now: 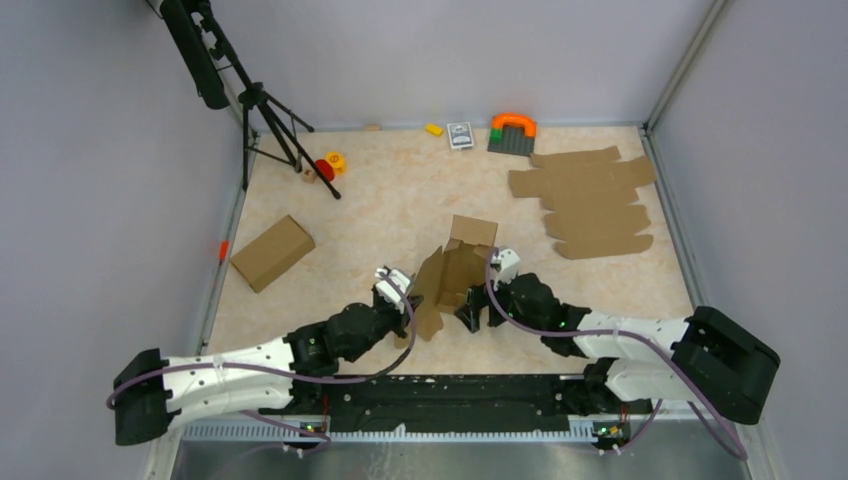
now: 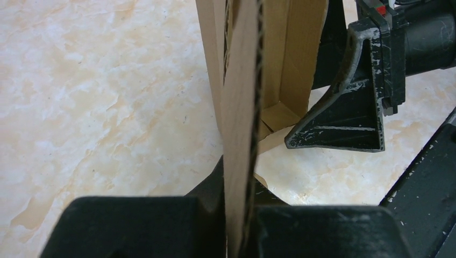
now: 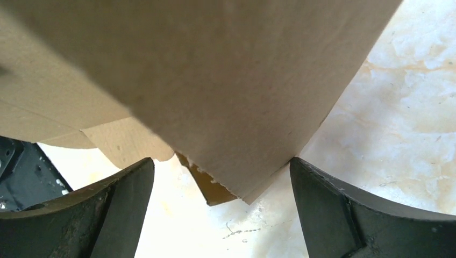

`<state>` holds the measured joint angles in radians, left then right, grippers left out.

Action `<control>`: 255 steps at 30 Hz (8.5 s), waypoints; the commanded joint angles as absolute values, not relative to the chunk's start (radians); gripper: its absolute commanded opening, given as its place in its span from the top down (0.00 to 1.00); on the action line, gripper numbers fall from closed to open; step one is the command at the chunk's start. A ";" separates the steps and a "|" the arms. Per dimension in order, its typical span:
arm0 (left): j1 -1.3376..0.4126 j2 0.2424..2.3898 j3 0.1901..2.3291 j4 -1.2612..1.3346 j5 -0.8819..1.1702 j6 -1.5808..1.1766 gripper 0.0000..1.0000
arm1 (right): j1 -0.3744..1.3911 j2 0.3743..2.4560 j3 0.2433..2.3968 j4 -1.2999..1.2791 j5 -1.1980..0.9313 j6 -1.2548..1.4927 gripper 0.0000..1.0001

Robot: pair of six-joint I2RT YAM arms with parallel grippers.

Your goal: Fold the paper box

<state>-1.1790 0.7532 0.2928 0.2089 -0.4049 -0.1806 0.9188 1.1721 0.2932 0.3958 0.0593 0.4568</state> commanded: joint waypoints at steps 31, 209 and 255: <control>-1.201 0.822 0.216 0.292 -0.421 -0.233 1.00 | 0.950 1.391 0.404 0.370 0.274 0.597 0.49; -1.207 1.069 0.265 0.395 -0.442 -0.232 1.00 | 0.920 1.614 0.525 0.661 0.487 0.324 0.50; -1.207 0.919 0.372 0.176 -0.400 -0.234 0.40 | 0.670 1.178 0.990 -0.092 0.168 0.706 0.04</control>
